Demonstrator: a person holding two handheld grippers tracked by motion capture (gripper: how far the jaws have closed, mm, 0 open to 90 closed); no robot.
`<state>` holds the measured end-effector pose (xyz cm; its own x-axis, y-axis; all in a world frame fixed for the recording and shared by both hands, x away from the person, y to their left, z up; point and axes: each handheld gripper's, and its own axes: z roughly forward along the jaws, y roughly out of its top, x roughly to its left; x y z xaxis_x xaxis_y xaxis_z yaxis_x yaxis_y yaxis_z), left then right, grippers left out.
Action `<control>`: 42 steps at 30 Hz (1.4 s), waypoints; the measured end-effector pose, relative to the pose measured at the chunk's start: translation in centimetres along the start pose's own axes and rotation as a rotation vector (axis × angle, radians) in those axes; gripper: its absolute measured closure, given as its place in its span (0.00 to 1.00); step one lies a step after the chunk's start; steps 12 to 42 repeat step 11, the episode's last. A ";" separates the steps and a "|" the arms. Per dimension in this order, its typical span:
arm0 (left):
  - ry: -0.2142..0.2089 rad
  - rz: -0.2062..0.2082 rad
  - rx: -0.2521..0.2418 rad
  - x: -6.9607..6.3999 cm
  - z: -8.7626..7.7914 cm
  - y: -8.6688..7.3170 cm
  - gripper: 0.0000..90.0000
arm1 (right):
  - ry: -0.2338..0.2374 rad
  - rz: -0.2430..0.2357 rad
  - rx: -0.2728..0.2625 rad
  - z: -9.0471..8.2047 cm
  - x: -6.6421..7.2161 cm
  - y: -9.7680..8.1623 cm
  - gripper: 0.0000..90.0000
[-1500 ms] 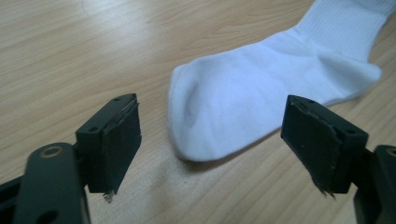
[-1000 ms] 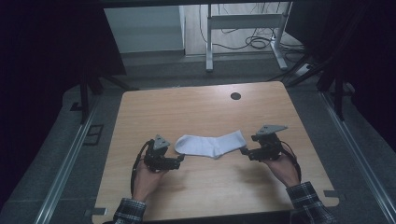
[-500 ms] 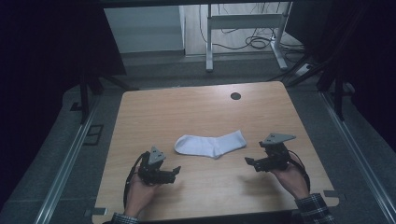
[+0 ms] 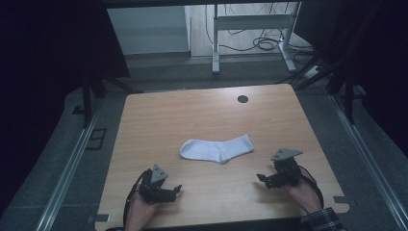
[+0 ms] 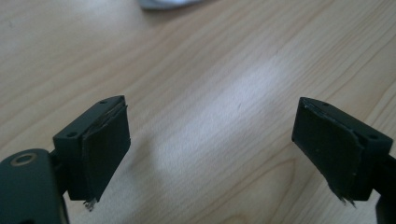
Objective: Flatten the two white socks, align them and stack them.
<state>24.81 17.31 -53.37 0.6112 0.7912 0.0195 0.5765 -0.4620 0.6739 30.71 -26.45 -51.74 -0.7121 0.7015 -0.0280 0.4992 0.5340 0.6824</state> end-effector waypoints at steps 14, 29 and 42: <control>-0.040 -0.032 0.001 0.4 0.8 -0.6 0.12 | 0.021 0.022 0.042 1.1 -0.6 -1.6 0.03; -0.040 -0.032 0.001 0.4 0.8 -0.6 0.12 | 0.021 0.022 0.042 1.1 -0.6 -1.6 0.03; -0.040 -0.032 0.001 0.4 0.8 -0.6 0.12 | 0.021 0.022 0.042 1.1 -0.6 -1.6 0.03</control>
